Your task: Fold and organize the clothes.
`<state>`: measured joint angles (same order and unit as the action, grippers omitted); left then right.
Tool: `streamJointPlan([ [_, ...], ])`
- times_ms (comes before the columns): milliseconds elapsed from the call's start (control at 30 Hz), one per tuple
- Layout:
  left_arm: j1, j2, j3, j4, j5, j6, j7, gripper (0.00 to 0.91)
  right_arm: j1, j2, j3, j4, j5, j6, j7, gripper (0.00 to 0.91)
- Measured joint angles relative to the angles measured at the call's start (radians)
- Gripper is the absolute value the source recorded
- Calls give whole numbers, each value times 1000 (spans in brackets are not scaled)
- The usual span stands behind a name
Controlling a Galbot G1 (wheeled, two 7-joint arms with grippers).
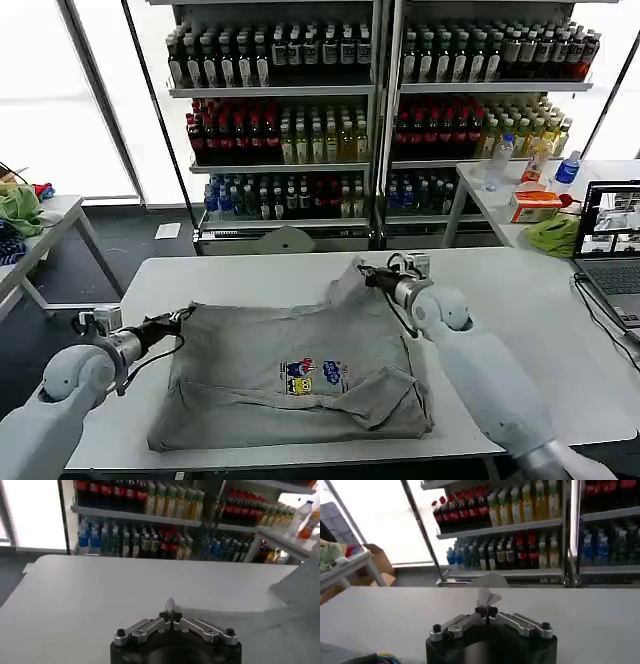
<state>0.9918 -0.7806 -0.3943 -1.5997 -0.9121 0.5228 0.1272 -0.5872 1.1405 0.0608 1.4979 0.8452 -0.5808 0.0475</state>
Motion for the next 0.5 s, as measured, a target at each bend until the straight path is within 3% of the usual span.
streamJointPlan([
  [500,249,-1,-195,-221,1,5,1,10,-290,-151,144,380,96,1,84,0],
])
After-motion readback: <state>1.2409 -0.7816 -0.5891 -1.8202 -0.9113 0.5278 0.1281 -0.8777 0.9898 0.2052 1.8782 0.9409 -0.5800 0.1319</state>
